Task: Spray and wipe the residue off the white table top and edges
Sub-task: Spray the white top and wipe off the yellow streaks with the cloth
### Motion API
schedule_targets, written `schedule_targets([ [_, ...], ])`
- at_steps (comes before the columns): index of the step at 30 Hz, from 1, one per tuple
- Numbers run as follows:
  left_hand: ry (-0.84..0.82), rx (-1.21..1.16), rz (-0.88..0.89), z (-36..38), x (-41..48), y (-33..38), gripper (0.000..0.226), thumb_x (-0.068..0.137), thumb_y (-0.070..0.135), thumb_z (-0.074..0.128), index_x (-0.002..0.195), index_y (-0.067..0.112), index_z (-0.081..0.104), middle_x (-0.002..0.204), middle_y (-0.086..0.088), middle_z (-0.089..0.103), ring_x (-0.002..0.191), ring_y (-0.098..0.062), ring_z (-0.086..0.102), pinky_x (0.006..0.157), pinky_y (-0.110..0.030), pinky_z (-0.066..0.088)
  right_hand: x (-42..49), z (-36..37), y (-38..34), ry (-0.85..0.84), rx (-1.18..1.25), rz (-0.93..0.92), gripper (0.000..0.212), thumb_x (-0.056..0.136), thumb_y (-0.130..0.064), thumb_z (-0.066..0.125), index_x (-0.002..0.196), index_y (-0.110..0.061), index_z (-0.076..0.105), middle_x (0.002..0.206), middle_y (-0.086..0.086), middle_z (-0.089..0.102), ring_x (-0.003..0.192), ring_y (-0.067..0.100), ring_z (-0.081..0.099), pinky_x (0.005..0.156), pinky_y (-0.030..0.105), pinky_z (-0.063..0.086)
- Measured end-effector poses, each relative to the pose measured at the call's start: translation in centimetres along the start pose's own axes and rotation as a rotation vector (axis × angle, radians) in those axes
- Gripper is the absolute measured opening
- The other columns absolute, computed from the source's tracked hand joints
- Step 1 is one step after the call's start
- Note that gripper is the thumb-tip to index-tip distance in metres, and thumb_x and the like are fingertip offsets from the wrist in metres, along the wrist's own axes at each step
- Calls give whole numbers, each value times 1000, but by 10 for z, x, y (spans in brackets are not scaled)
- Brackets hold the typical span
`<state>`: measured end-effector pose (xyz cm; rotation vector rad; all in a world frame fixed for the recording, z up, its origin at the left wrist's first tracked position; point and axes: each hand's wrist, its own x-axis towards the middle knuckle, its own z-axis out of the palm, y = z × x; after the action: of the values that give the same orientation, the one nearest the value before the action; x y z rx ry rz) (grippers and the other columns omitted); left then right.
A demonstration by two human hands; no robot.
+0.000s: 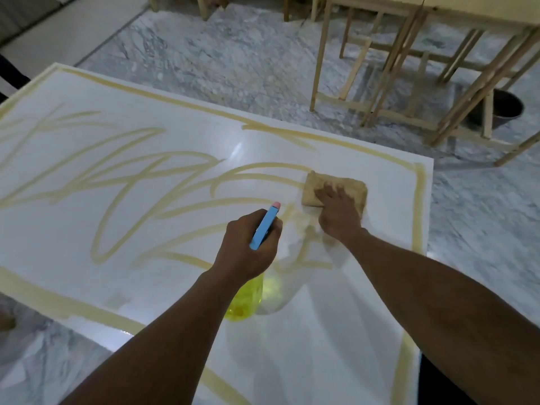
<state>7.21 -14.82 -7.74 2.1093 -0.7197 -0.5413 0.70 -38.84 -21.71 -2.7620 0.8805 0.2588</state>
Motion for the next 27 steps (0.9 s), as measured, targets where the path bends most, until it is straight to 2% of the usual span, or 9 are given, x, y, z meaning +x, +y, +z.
schedule_targets([
  [5, -7, -9, 21, -22, -34, -11, 30, 101, 32, 59, 78, 12, 58, 66, -18, 58, 58, -41, 66, 60, -57, 58, -93, 30, -45, -86, 15, 16, 72, 90, -20, 49, 157, -26, 22, 167, 4, 13, 153, 35, 8, 119, 54, 14],
  [10, -78, 15, 30, -57, -86, -27, 33, 100, 36, 57, 75, 13, 55, 64, -17, 58, 57, -38, 67, 60, -55, 60, -205, 56, -104, -161, 125, 73, 75, 90, -8, 43, 158, -27, 18, 167, 1, 5, 154, 28, -1, 122, 51, 2],
  [14, -92, -8, 24, -85, -111, -35, 29, 102, 30, 59, 83, 8, 61, 60, -10, 58, 53, -31, 71, 48, -31, 57, -241, 55, -130, -204, 110, 65, 65, 96, -13, 45, 157, -26, 23, 167, 2, 10, 154, 29, 8, 123, 45, 17],
  [17, -131, 39, 62, -100, -126, -44, 29, 102, 33, 58, 85, 10, 63, 62, -11, 61, 56, -34, 71, 57, -45, 62, -266, 34, -146, -120, 417, 70, 44, 95, -21, 50, 137, -33, 56, 151, 0, 48, 141, 24, 42, 115, 42, 36],
  [19, -143, 54, 85, -108, -130, -47, 28, 101, 36, 58, 85, 13, 63, 66, -15, 64, 59, -36, 70, 64, -53, 62, -276, 7, -151, -59, 663, 202, 25, 94, -33, 55, 109, -43, 71, 121, -8, 71, 112, 13, 65, 95, 32, 53],
  [21, -153, 60, 94, -113, -128, -47, 26, 100, 37, 58, 89, 14, 66, 68, -16, 65, 60, -36, 70, 64, -54, 61, -279, -23, -149, -160, 864, 363, 16, 89, -45, 60, 90, -36, 74, 91, -12, 75, 78, 9, 67, 68, 23, 53],
  [22, -162, 58, 95, -114, -126, -46, 25, 101, 37, 58, 92, 15, 68, 68, -14, 65, 59, -35, 71, 64, -53, 62, -278, -33, -146, -215, 975, 427, 21, 86, -45, 60, 89, -29, 73, 86, -7, 72, 73, 13, 65, 65, 25, 50],
  [25, -207, 54, 95, -114, -119, -44, 25, 100, 37, 58, 91, 16, 69, 67, -7, 65, 58, -31, 72, 64, -51, 63, -269, -53, -130, -284, 1440, 541, 19, 92, -13, 53, 99, -6, 68, 98, 13, 68, 87, 26, 66, 78, 36, 51],
  [27, -239, 61, 95, -111, -111, -42, 27, 99, 38, 59, 87, 16, 67, 71, -10, 68, 60, -32, 71, 64, -52, 64, -252, -56, -117, -286, 1519, 628, 26, 92, -3, 49, 112, -2, 65, 109, 18, 70, 97, 32, 68, 82, 41, 56],
])
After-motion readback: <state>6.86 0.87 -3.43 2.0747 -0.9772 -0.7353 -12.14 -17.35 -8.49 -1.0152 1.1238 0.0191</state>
